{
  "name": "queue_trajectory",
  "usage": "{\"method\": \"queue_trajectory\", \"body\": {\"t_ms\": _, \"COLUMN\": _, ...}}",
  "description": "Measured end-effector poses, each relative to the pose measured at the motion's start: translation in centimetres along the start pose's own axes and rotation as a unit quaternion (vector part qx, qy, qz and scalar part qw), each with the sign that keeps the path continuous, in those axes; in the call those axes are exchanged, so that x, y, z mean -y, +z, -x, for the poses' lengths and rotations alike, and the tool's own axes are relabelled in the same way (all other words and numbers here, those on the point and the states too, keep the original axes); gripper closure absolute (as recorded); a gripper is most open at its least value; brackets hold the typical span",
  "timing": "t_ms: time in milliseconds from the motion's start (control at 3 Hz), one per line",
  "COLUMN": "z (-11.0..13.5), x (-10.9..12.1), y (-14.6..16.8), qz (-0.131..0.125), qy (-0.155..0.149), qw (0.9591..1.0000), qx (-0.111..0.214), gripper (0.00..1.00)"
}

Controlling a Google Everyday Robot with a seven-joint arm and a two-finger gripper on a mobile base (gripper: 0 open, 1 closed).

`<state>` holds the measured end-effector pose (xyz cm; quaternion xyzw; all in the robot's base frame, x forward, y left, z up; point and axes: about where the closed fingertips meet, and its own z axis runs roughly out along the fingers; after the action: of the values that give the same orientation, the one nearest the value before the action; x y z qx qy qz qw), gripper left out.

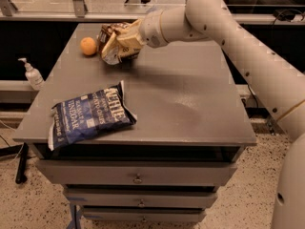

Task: Move brown chip bag near orange

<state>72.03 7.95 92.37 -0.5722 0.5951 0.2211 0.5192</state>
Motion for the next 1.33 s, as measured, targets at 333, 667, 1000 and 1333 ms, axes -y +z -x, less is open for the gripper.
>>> {"method": "queue_trajectory", "body": {"t_ms": 333, "z": -0.8, "x": -0.3, "y": 0.1, "qz": 0.006, "qy": 0.005, "qw": 0.9999, "qx": -0.010, "gripper": 0.58}}
{"method": "queue_trajectory", "body": {"t_ms": 667, "z": -1.7, "x": -0.5, "y": -0.1, "qz": 0.009, "qy": 0.008, "qw": 0.9997, "qx": -0.020, "gripper": 0.36}}
{"method": "queue_trajectory", "body": {"t_ms": 1000, "z": -2.4, "x": -0.6, "y": -0.2, "qz": 0.013, "qy": 0.010, "qw": 0.9995, "qx": -0.028, "gripper": 0.12}}
{"method": "queue_trajectory", "body": {"t_ms": 1333, "z": -2.8, "x": -0.7, "y": -0.7, "qz": 0.015, "qy": 0.012, "qw": 0.9991, "qx": -0.039, "gripper": 0.00}}
